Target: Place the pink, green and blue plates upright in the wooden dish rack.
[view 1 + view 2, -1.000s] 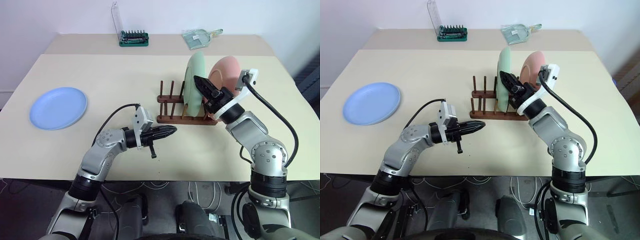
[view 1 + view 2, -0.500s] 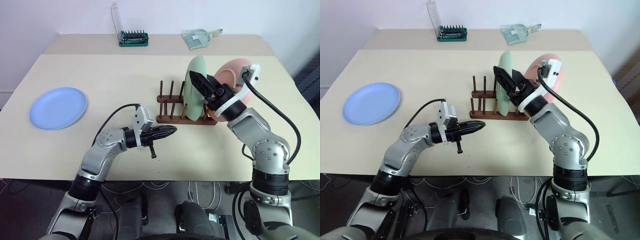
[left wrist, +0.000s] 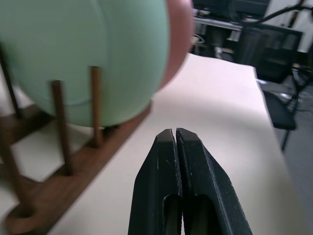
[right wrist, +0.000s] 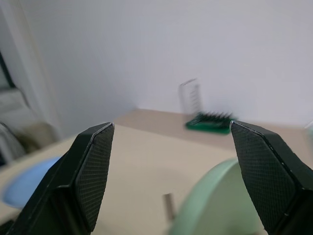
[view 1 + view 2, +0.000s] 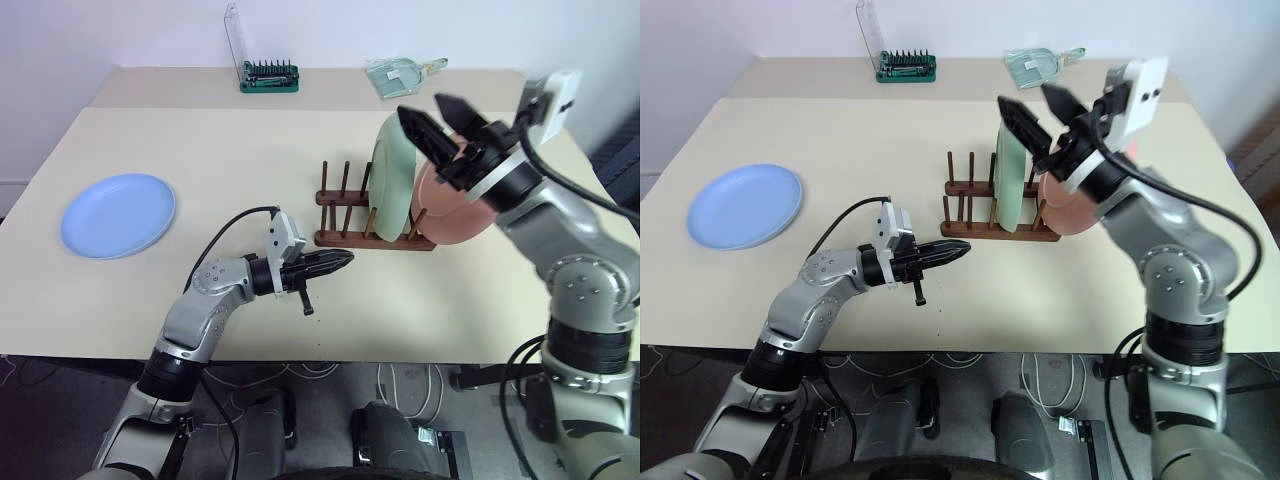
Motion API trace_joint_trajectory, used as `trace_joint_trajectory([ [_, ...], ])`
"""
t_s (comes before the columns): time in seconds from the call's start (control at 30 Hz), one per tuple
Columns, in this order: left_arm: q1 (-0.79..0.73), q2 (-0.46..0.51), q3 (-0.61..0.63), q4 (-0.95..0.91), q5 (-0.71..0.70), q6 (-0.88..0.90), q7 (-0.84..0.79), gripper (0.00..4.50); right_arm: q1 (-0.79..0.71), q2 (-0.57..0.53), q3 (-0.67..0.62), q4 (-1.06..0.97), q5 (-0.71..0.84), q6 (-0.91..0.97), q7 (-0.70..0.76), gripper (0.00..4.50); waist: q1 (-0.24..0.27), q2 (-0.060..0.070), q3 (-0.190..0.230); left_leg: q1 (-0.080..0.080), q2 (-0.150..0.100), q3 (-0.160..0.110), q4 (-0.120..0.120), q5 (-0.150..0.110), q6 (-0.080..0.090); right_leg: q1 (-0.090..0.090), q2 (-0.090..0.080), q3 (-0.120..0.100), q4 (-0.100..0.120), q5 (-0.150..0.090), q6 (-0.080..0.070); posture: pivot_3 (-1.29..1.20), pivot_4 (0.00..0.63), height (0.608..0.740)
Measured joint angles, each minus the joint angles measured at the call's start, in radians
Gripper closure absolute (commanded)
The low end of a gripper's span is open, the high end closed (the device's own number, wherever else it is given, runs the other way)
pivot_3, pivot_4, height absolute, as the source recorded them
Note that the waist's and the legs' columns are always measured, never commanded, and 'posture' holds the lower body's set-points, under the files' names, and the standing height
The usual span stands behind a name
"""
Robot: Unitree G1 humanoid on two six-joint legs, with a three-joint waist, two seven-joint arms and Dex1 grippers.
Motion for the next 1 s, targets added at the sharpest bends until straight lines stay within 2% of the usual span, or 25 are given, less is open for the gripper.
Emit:
trace_joint_trajectory([
  [0.1,-0.007,-0.006,0.03,0.021,0.031,-0.043,0.06,3.68,-0.012,-0.057,0.022,-0.001,-0.06,-0.011,0.065,0.59,-0.002,0.0,0.0,0.0,0.0,0.0,0.0,0.0,0.0,0.0,0.0,0.0,0.001,0.0,0.0,0.0,0.15,0.732],
  [0.17,-0.014,-0.005,0.071,0.043,0.065,-0.079,0.126,2.8,-0.022,-0.087,0.057,-0.009,-0.109,-0.021,0.114,0.59,-0.005,0.0,0.0,0.0,0.001,0.0,0.0,0.0,0.0,-0.001,0.0,0.0,0.001,0.0,0.0,0.0,0.15,0.732],
  [0.3,-0.019,0.0,0.195,0.076,0.126,-0.094,0.328,0.66,-0.038,-0.085,0.15,-0.018,-0.192,-0.053,0.193,0.59,-0.004,0.0,0.0,0.0,0.001,0.0,0.001,-0.001,0.001,-0.001,0.0,0.0,0.001,0.0,0.0,0.0,0.15,0.732],
  [0.33,-0.025,-0.001,0.235,0.083,0.129,-0.094,0.377,0.23,-0.038,-0.083,0.167,-0.02,-0.204,-0.059,0.206,0.59,-0.003,0.0,0.0,-0.001,0.001,0.0,0.001,-0.001,0.001,-0.001,-0.001,0.0,0.001,0.0,0.0,0.0,0.15,0.732],
  [0.37,-0.037,-0.001,0.281,0.085,0.137,-0.091,0.446,0.06,-0.038,-0.08,0.186,-0.021,-0.223,-0.066,0.224,0.59,-0.002,0.0,0.0,-0.003,0.001,-0.001,0.002,0.0,0.001,-0.002,-0.001,0.0,0.001,0.0,0.0,0.0,0.15,0.732],
  [0.5,-0.142,0.04,0.474,0.103,0.206,0.014,0.764,0.06,-0.056,-0.058,0.254,-0.021,-0.279,-0.101,0.299,0.59,-0.001,-0.002,0.001,-0.005,0.0,-0.002,0.004,0.0,0.001,-0.003,-0.001,-0.001,0.002,0.001,0.001,0.0,0.15,0.732],
  [0.6,-0.214,0.154,0.62,0.162,0.223,0.187,0.923,0.06,-0.09,-0.055,0.297,-0.023,-0.304,-0.121,0.376,0.59,-0.007,-0.003,0.001,-0.005,0.001,-0.001,0.004,0.0,0.0,-0.003,0.001,-0.002,0.002,0.001,0.001,0.0,0.15,0.732],
  [0.77,-0.245,0.306,0.698,0.369,0.232,0.387,0.953,0.06,-0.102,-0.011,0.336,-0.007,-0.349,-0.148,0.437,0.59,0.002,-0.005,0.001,-0.005,0.0,-0.001,0.005,0.0,0.0,-0.003,0.0,-0.003,0.003,0.001,0.001,0.0,0.15,0.732],
  [1.0,-0.312,0.407,0.711,0.66,0.214,0.487,0.891,0.06,-0.098,0.027,0.351,0.014,-0.399,-0.166,0.455,0.59,-0.001,-0.015,0.001,-0.005,0.0,-0.001,0.004,0.0,-0.001,-0.004,0.0,-0.003,0.003,0.001,0.001,0.0,0.15,0.732],
])
